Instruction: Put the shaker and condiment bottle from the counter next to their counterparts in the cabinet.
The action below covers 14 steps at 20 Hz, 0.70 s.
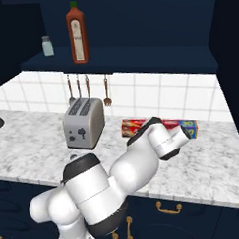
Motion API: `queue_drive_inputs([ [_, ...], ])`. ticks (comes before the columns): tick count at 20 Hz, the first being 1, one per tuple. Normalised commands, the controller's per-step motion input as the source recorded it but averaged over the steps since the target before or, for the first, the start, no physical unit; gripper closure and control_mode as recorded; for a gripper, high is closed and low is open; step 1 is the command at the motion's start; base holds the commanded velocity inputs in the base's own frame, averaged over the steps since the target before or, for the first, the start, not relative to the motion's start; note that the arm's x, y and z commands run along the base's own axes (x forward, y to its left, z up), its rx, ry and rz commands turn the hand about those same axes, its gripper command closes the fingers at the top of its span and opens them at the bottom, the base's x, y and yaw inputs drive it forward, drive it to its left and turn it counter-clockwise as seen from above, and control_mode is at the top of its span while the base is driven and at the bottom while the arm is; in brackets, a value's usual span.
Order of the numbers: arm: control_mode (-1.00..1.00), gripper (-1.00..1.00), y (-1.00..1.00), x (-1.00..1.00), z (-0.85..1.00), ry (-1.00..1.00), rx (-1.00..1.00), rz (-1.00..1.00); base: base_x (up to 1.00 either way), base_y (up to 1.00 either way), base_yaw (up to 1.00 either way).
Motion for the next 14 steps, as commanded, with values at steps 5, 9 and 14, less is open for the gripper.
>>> queue_drive_inputs([
  [5, -1.00, 1.00, 0.24, 0.12, -0.37, 0.19, 0.04, 0.01, 0.00, 0.00, 0.00],
  [9, -1.00, 1.00, 0.10, 0.01, -0.19, 0.12, 0.01, 0.00, 0.00, 0.00, 0.00],
  [14, -1.00, 1.00, 0.00, 0.01, 0.07, 0.00, 0.11, -0.12, 0.00, 0.00, 0.00],
])
